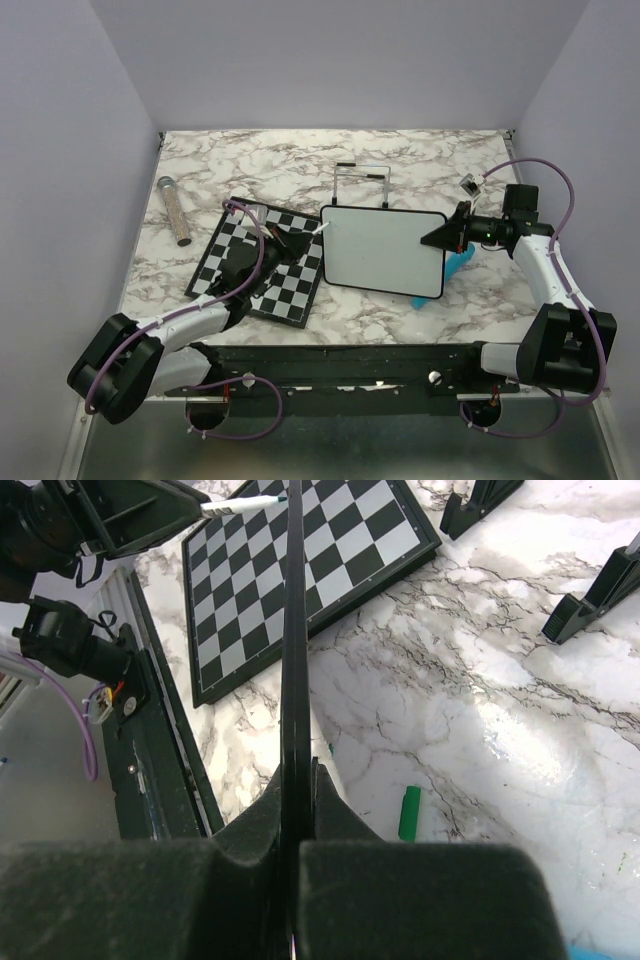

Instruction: Write a sentence on the whiteboard

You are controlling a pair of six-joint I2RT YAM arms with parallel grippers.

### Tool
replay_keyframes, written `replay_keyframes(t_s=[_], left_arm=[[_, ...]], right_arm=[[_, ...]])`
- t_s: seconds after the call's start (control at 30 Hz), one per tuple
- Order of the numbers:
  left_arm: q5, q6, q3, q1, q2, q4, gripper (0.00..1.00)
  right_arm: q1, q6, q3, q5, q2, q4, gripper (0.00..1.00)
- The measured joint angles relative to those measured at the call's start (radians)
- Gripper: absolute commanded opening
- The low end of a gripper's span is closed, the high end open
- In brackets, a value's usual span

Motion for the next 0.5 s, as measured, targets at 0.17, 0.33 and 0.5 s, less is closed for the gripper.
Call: replay_keyframes(t_s=[0.17, 0.33, 0.5], left_arm=[[0.0, 0.003, -0.011, 0.001, -0.007, -0.021, 0.0], [0.005, 0.003, -0.035, 0.001, -0.008, -0.023, 0.0], [0.037, 0.003, -0.047, 0.001, -0.011, -0.005, 0.0]], right_arm=[[0.0, 0.0, 0.0, 0.0, 0.0, 0.0, 0.01], [0.0, 0.0, 0.0, 0.0, 0.0, 0.0, 0.0], [0.0, 0.0, 0.0, 0.0, 0.0, 0.0, 0.01]])
